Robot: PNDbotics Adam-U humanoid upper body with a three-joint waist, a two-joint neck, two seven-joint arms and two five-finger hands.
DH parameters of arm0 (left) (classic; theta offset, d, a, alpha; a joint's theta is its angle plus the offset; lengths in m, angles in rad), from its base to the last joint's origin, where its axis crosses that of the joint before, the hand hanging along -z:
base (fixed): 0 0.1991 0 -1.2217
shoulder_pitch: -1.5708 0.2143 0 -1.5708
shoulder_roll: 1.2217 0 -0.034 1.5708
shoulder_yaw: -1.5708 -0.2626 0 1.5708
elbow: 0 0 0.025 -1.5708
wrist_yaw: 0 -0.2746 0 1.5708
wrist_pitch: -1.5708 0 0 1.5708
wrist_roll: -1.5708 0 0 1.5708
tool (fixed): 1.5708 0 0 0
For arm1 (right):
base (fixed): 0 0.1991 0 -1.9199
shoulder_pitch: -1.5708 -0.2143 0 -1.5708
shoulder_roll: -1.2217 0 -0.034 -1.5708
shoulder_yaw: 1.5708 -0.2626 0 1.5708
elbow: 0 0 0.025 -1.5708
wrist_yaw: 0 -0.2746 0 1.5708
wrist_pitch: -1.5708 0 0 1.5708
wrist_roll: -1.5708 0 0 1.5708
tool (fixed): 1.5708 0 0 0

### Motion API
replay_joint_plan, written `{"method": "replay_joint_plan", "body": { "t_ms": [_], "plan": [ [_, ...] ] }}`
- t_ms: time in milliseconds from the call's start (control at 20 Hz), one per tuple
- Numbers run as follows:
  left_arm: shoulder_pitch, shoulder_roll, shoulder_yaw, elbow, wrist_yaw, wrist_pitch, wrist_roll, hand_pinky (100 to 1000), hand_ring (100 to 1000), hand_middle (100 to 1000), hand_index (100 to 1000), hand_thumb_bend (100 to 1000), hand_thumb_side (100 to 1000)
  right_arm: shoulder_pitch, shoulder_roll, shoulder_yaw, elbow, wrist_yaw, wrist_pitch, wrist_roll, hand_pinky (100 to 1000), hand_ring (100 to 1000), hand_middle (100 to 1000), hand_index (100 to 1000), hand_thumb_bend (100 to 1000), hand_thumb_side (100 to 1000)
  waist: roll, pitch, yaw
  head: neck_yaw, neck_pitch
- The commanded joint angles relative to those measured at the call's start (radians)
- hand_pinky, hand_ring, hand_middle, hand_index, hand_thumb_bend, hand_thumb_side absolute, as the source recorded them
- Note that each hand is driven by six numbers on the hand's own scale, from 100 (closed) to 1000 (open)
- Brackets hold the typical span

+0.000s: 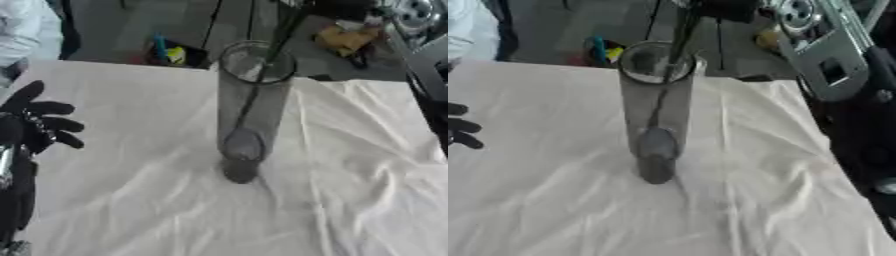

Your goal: Arrange flowers into the vase.

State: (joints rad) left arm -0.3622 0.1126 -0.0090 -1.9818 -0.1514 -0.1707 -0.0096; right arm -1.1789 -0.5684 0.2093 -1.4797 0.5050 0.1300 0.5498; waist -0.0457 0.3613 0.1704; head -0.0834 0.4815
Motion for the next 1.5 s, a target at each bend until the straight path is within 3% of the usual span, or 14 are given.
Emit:
{"method": "replay_joint_plan", "body": {
  "t_ms": [50, 750, 1500],
  "plan": [
    [-0.007, 0.005, -0.014, -0.018, 0.003, -0.001, -0.004, 498, 603, 652, 919, 100, 1000, -0.017, -0.031, -0.018, 0.004, -0.029, 0.001, 0.017, 659, 711, 609, 766, 100, 1000, -0.013, -0.009, -0.002, 0.003, -0.010],
    [-0.005, 0.007, -0.016, -0.018, 0.004, -0.001, -0.007, 499, 604, 653, 919, 100, 1000, -0.040, -0.030, -0.019, 0.033, 0.012, -0.066, 0.120, 699, 787, 704, 824, 100, 1000, -0.014, -0.014, -0.005, 0.006, -0.007],
    [-0.006, 0.009, -0.017, -0.018, 0.006, 0.001, -0.009, 500, 606, 655, 918, 100, 1000, -0.048, -0.031, -0.026, 0.040, 0.031, -0.131, 0.128, 739, 832, 769, 902, 100, 1000, -0.020, -0.021, -0.006, 0.012, -0.008]
  ]
}}
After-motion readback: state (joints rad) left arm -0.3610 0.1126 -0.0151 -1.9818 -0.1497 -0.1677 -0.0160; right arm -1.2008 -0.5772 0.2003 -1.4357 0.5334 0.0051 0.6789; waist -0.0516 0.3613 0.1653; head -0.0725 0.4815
